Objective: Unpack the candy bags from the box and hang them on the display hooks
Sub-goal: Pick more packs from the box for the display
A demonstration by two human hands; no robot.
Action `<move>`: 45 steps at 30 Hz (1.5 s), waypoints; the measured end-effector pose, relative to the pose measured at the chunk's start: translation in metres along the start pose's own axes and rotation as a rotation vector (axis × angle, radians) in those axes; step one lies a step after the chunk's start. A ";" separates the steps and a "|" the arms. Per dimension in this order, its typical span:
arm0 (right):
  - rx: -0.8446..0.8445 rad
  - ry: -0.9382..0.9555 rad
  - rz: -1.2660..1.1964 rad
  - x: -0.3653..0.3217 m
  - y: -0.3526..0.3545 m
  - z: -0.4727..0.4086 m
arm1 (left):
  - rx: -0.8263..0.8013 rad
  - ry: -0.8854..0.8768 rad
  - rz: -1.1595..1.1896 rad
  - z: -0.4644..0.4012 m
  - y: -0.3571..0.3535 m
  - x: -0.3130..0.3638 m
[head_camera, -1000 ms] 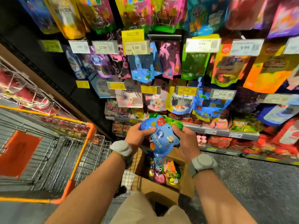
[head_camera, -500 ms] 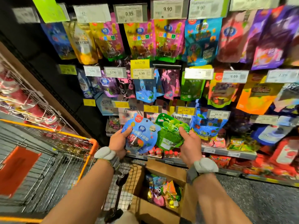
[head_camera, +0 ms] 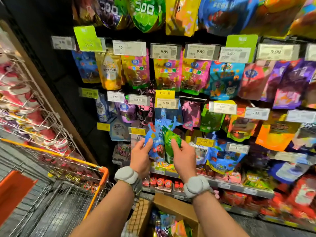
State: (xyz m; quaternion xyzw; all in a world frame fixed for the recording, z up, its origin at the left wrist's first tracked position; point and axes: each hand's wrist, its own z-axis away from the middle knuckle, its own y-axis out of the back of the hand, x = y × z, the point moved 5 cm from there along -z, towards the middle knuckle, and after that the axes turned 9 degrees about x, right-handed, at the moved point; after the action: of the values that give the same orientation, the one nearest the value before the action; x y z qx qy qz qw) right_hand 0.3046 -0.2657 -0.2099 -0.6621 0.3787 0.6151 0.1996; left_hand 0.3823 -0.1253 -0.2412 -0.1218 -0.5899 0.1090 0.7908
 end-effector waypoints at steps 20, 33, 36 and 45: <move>-0.265 0.164 0.342 -0.048 -0.056 -0.037 | -0.295 0.094 0.258 -0.016 0.018 0.046; -0.184 0.104 0.184 -0.082 -0.077 -0.062 | -0.254 0.005 0.228 -0.047 0.036 0.100; -0.166 0.018 0.060 -0.081 -0.075 -0.070 | -0.234 -0.024 0.199 -0.055 0.043 0.116; -0.046 0.080 -0.070 -0.119 -0.064 -0.087 | 0.040 -0.289 -0.057 -0.074 0.064 0.169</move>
State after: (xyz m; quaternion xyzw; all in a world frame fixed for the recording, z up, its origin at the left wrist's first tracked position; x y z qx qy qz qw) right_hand 0.4155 -0.2588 -0.0938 -0.7035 0.3487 0.5891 0.1907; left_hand 0.4988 -0.0160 -0.1294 -0.0723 -0.6985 0.1148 0.7027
